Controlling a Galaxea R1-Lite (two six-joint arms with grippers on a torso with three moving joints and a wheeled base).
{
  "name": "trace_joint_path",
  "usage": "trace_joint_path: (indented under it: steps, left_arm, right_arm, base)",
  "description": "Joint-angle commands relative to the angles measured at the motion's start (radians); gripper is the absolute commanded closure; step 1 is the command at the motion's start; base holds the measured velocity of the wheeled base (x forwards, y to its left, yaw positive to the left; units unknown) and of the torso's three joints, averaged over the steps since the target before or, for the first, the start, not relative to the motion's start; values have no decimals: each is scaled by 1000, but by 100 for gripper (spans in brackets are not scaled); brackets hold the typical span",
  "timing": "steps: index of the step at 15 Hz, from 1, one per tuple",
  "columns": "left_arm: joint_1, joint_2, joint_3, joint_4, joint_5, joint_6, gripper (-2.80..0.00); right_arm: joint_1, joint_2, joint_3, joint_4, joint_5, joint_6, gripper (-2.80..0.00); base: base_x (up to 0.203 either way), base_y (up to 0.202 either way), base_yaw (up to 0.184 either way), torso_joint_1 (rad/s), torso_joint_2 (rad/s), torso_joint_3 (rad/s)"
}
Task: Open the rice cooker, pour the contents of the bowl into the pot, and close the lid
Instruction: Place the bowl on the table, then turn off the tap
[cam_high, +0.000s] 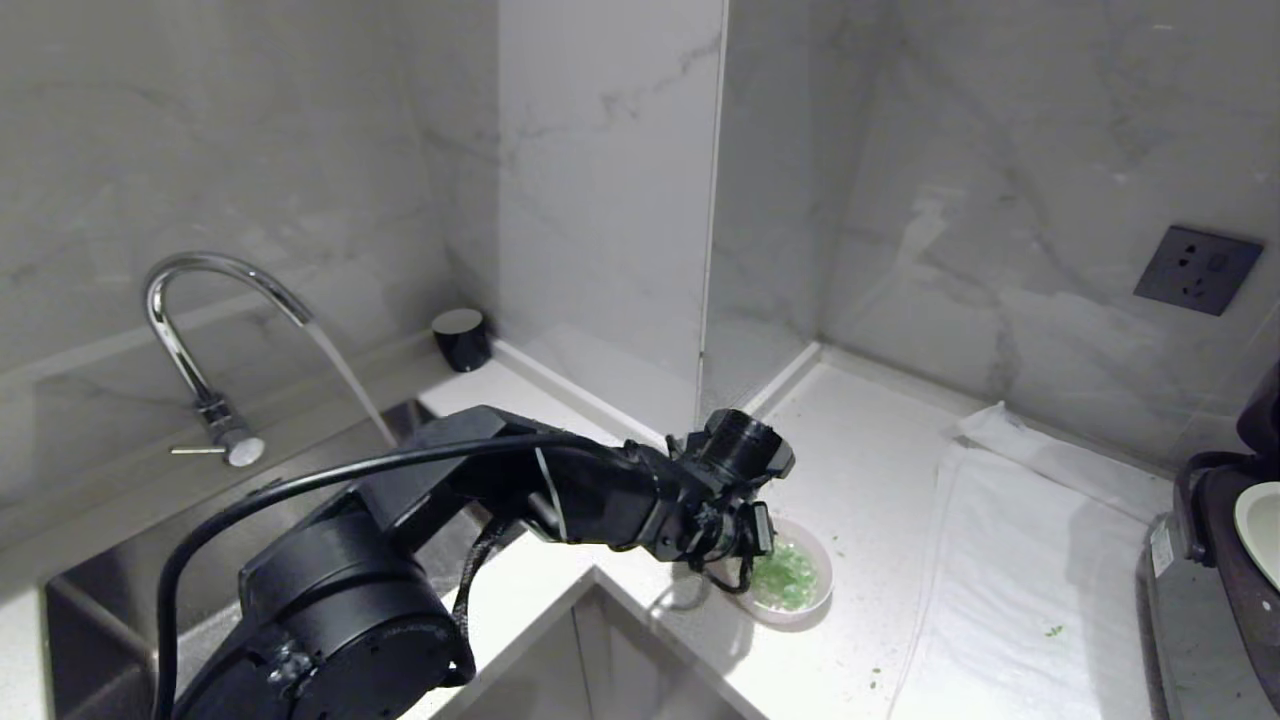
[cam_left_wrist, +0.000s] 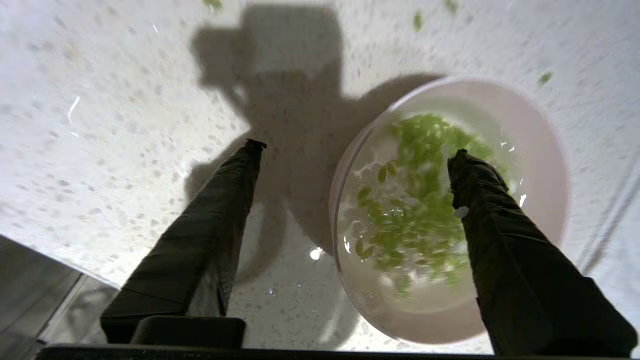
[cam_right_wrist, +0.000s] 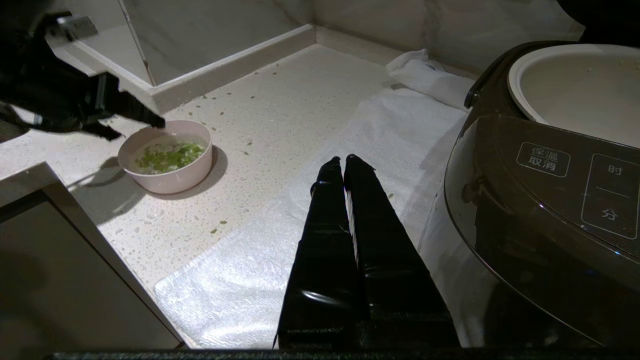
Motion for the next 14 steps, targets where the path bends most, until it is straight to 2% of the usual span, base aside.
trace_joint_path:
  steps: [1, 5, 9, 12, 14]
  left_arm:
    - [31, -86, 2, 4, 0, -4, -280]
    - [109, -191, 76, 47, 2, 0, -280]
    - [205, -319, 265, 44, 3, -4, -280]
    - [306, -407, 405, 36, 3, 0, -280]
    - [373, -450, 509, -37, -2, 11, -280]
  right_arm:
    - [0, 0, 0, 0, 0, -1, 0]
    - [0, 0, 0, 0, 0, -1, 0]
    - [0, 0, 0, 0, 0, 0, 0]
    - [0, 0, 0, 0, 0, -1, 0]
    - [0, 0, 0, 0, 0, 0, 0]
  base:
    - [0, 0, 0, 0, 0, 0]
    - [0, 0, 0, 0, 0, 0]
    - [0, 0, 0, 0, 0, 0]
    - [0, 0, 0, 0, 0, 0]
    - [0, 0, 0, 0, 0, 0]
